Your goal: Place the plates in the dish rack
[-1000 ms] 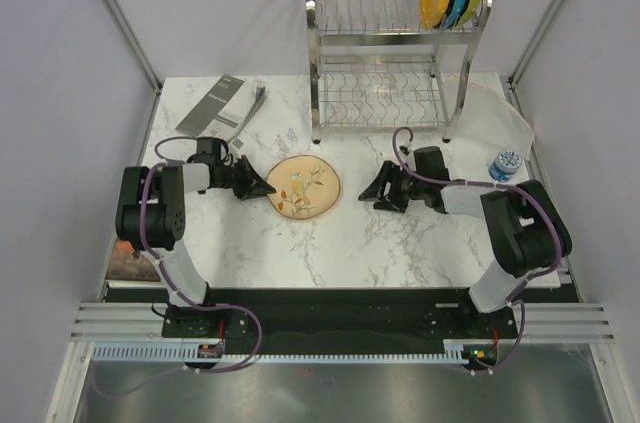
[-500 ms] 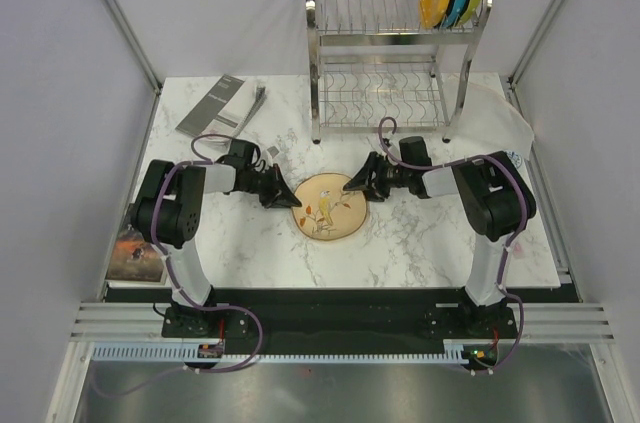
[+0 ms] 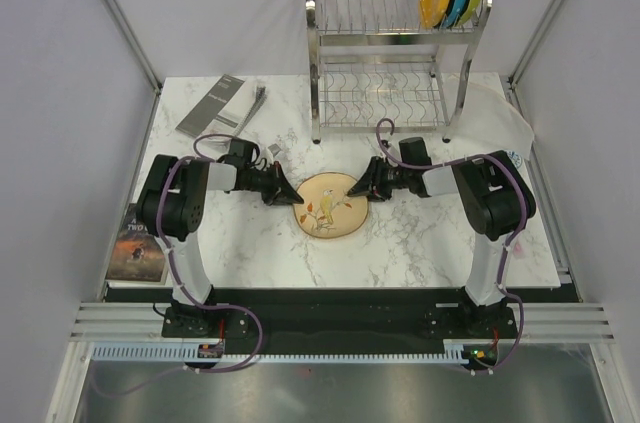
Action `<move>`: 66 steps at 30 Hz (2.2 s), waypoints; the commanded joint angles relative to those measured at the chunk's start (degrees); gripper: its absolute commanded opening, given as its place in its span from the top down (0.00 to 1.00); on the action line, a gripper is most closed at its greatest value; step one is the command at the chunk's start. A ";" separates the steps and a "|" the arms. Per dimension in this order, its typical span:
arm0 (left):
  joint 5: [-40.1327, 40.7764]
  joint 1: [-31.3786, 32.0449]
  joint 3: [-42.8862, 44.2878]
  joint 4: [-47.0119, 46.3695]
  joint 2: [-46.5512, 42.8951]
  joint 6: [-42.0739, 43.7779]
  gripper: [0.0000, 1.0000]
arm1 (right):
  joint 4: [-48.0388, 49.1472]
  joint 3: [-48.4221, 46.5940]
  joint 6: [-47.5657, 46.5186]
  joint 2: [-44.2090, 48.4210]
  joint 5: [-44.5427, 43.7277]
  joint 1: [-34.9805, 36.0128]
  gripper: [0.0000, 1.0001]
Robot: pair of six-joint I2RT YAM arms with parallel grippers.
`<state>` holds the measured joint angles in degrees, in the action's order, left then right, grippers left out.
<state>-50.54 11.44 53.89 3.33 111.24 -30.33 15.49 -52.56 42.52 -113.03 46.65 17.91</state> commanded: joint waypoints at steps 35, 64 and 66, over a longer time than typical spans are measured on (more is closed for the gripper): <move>0.36 -12.85 12.47 19.34 -15.08 21.36 0.45 | -62.07 -57.03 -46.38 28.82 -14.20 -6.31 1.00; 0.36 -8.81 2.01 10.56 -21.06 15.04 0.46 | 2.62 -80.25 -73.37 10.20 -95.96 11.44 1.00; 0.27 -8.37 1.40 9.33 -22.03 14.33 0.46 | 2.01 -80.33 -73.37 9.33 -96.13 11.53 1.00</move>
<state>-50.78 2.52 56.03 17.28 92.97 -13.85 6.74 -127.02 -28.38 -104.97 -44.60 29.71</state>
